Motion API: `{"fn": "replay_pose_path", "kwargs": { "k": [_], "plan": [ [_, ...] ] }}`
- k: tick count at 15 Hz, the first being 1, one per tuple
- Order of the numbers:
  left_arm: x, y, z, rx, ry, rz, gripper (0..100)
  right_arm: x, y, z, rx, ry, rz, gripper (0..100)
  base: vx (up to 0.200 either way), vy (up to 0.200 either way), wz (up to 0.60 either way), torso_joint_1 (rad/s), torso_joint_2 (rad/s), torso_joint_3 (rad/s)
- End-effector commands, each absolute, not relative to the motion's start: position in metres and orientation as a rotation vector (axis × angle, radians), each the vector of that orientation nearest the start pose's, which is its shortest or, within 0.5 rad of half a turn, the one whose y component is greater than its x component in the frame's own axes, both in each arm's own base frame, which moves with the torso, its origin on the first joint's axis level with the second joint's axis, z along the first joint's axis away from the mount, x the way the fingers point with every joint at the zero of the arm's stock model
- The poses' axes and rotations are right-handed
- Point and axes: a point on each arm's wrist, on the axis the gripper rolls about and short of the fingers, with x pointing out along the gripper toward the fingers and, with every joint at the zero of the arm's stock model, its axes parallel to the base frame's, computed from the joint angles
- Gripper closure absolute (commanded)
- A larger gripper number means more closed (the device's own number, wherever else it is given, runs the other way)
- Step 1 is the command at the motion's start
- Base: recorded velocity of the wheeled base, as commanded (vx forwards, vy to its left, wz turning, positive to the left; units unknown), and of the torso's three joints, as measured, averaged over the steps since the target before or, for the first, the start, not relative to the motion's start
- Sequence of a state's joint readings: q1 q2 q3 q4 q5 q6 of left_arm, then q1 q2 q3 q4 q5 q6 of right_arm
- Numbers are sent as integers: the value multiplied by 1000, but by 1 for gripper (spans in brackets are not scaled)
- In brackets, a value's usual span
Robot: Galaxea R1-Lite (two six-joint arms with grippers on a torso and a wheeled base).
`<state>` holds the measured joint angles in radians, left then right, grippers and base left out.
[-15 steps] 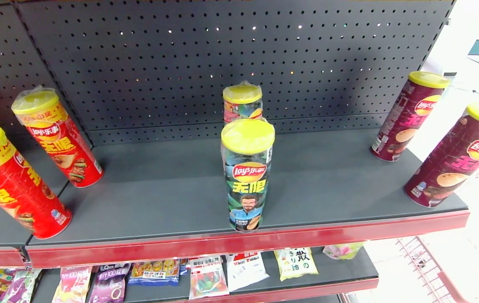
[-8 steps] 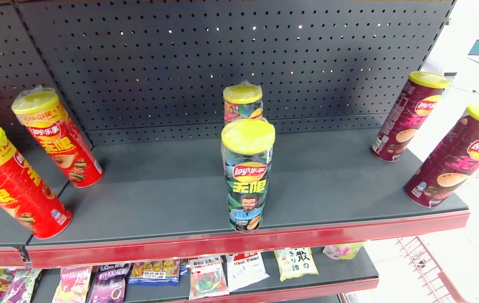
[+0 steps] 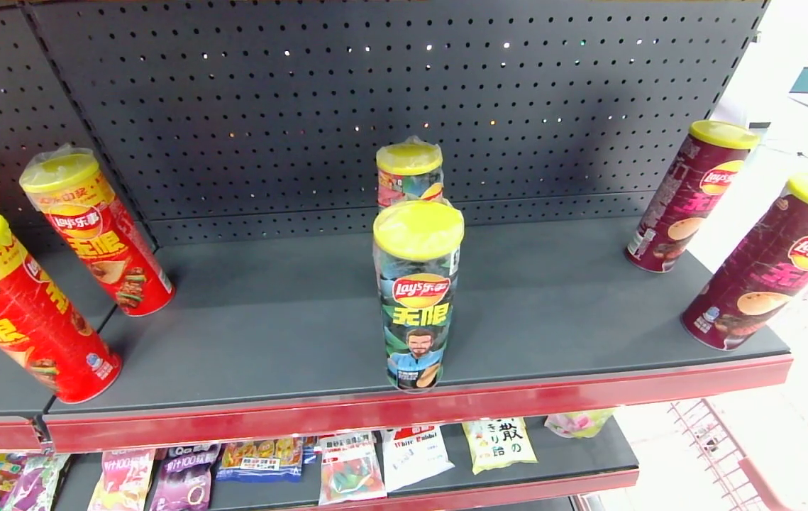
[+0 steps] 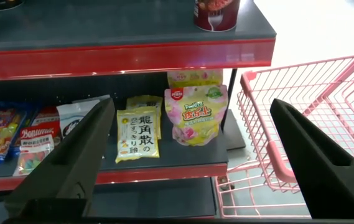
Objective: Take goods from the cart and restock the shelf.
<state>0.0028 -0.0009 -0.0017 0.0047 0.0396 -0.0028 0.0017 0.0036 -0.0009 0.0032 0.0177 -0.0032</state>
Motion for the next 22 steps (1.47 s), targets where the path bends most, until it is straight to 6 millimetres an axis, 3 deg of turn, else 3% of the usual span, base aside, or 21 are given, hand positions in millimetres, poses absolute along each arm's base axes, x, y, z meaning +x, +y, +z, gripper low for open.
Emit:
{"fn": "replay_pose_path", "kwargs": {
  "k": [1,7,8,9,10,11,12,13,15,22],
  "plan": [
    [-23,1,75,-3,3,43,0,-23,0,76,-3,5,20,0,0,0,0,0,0,0],
    [-23,1,75,-3,3,41,0,-22,1,76,-1,8,48,0,0,0,0,0,0,0],
    [-23,1,75,-3,3,43,0,-29,2,108,8,-65,100,0,0,0,0,0,0,0],
    [-23,1,75,-3,3,43,0,-20,2,158,69,-35,130,0,0,0,0,0,0,0],
    [-23,1,75,-3,3,43,0,-11,2,178,103,-14,134,0,0,0,0,0,0,0],
    [-23,1,75,-3,3,43,0,11,3,206,107,45,162,0,0,0,0,0,0,0],
    [-23,1,75,-3,3,43,0,33,6,215,107,121,213,0,0,0,0,0,0,0],
    [-23,1,75,-3,3,43,0,43,8,218,105,156,242,0,0,0,0,0,0,0],
    [-23,1,75,-3,3,43,0,83,25,212,86,338,359,0,0,0,0,0,0,0],
    [-23,1,75,-3,3,41,0,156,80,205,19,541,534,0,0,0,0,0,0,0]
  ]
}}
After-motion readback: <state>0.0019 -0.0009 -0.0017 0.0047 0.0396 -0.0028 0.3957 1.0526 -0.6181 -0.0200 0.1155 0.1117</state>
